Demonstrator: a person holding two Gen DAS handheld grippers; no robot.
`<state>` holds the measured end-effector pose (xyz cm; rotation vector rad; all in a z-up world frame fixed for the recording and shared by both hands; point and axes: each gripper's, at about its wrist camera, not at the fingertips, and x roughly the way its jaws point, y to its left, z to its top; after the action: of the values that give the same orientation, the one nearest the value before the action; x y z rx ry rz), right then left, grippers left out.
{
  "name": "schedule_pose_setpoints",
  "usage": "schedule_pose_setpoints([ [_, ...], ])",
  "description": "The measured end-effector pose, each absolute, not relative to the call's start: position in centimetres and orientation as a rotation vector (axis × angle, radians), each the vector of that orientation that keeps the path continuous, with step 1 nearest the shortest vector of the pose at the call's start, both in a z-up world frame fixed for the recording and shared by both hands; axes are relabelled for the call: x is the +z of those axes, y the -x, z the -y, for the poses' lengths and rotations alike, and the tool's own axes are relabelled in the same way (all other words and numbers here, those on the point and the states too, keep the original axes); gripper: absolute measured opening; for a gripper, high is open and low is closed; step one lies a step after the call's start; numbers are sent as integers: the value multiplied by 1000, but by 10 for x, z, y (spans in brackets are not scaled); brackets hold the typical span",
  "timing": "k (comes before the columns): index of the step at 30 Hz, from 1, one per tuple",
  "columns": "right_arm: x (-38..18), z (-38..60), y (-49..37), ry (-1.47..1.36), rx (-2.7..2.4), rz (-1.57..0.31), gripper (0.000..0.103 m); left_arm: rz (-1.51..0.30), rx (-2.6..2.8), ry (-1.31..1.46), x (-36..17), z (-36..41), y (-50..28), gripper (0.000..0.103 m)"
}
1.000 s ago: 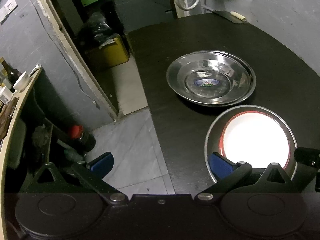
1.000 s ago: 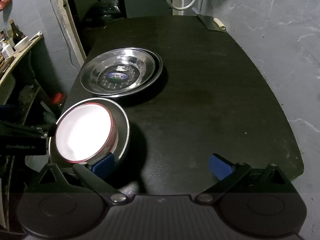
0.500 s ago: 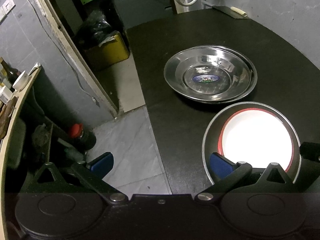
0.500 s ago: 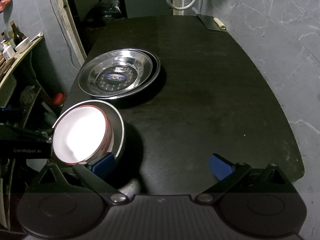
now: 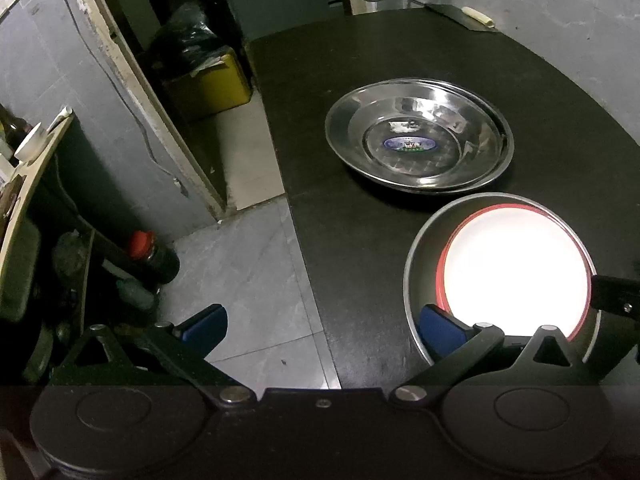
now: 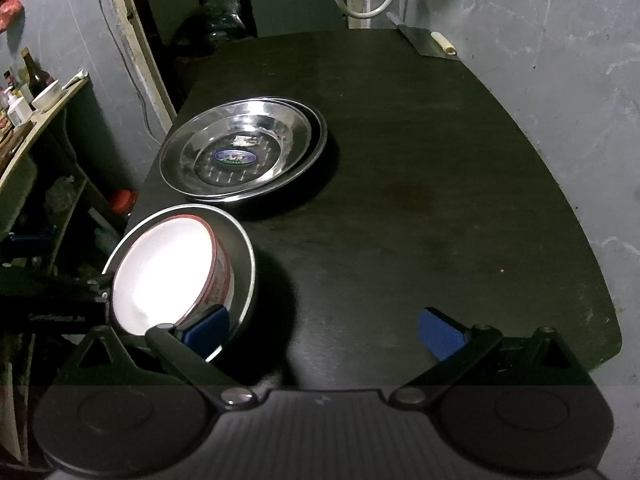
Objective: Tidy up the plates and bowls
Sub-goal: 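Move both grippers to the rim of the steel saucepan, then close both grippers on the steel saucepan rim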
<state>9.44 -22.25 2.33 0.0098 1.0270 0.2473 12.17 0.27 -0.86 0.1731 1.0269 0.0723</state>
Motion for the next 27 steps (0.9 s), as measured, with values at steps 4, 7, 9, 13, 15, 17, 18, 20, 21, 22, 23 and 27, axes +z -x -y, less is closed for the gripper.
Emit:
schedule_pose_setpoints([
  [4, 20, 224, -95, -33, 243, -1032, 103, -1034, 34, -129, -8, -8, -120, 102],
  [7, 18, 224, -96, -47, 242, -1036, 103, -1059, 17, -75, -11, -14, -123, 99],
  [9, 16, 224, -96, -54, 241, -1038, 103, -1065, 7, -53, -11, -15, -123, 97],
  [13, 14, 222, -97, -51, 233, -1044, 103, -1071, -19, -71, -12, -11, -123, 88],
  [15, 12, 220, -98, -46, 228, -1047, 103, -1071, -30, -74, -11, -10, -124, 85],
  [17, 12, 220, -98, -44, 221, -1049, 103, -1073, -58, -66, -10, -10, -123, 75],
  [18, 11, 219, -99, -46, 218, -1050, 103, -1075, -74, -56, -10, -10, -124, 72],
  [20, 10, 219, -99, -45, 214, -1050, 101, -1080, -99, -25, -11, -11, -125, 64],
  [21, 10, 219, -99, -48, 213, -1050, 100, -1083, -106, -8, -11, -12, -125, 62],
  [22, 9, 219, -99, -56, 216, -1051, 97, -1087, -116, 13, -12, -14, -125, 58],
  [23, 9, 219, -99, -66, 220, -1054, 95, -1091, -129, 36, -12, -16, -126, 53],
  [27, 9, 222, -101, -114, 237, -1067, 85, -1095, -176, 85, -13, -18, -126, 40],
])
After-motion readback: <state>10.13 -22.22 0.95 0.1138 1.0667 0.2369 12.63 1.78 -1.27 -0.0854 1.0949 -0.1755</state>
